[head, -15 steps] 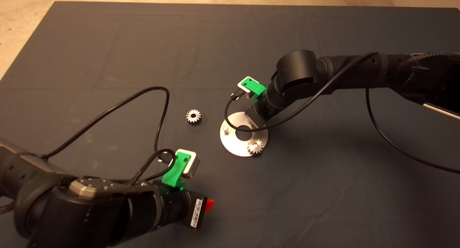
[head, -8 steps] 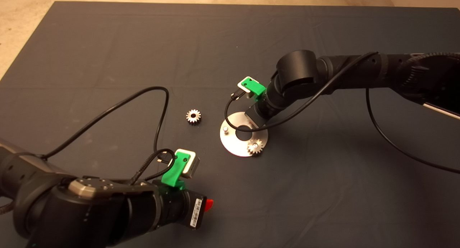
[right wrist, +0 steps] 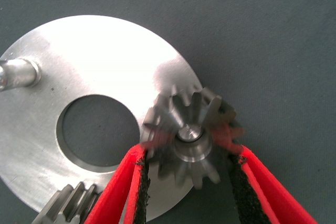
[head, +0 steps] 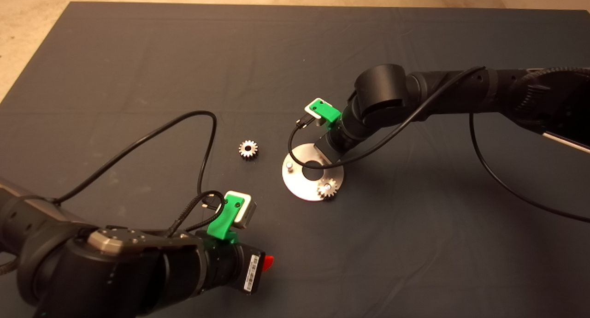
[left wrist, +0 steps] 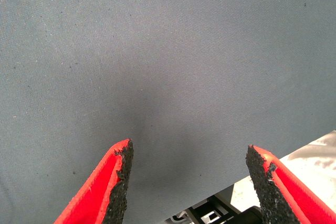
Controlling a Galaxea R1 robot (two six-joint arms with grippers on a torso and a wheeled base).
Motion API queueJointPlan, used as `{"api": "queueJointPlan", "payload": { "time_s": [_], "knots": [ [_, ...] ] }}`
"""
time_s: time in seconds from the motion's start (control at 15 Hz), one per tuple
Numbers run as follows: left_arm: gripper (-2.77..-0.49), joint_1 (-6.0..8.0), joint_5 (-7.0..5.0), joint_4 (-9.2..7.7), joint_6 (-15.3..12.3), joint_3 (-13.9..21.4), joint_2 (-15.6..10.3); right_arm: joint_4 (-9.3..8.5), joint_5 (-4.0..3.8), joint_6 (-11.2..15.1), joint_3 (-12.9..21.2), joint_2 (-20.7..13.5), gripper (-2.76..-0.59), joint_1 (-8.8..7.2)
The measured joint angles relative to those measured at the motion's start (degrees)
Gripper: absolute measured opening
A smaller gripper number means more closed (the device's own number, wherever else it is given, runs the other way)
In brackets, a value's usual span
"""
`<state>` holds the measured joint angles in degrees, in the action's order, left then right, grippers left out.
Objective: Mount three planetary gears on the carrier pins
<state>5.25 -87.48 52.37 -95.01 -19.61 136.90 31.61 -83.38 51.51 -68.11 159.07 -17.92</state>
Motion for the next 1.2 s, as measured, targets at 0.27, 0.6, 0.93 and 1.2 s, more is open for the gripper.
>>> {"api": "queueJointPlan", "payload": {
  "time_s": [0.27,0.6,0.93,1.2],
  "knots": [
    [-1.77,0.00,0.00,0.01,0.0,0.0,-0.5,-0.05,0.11,0.0,0.0,0.0,-2.32,-0.02],
    [-1.77,-0.02,0.00,0.02,0.0,0.0,-0.6,-0.05,0.21,0.0,0.0,0.3,-1.99,-0.02],
    [-1.77,-0.08,0.00,0.16,0.0,0.0,-0.8,-0.05,0.00,0.0,0.0,0.3,-1.66,-0.02],
    [-1.77,-0.33,0.02,0.20,0.0,0.0,-0.9,-0.11,0.20,0.1,0.8,-0.4,-1.44,-0.08]
  ]
}}
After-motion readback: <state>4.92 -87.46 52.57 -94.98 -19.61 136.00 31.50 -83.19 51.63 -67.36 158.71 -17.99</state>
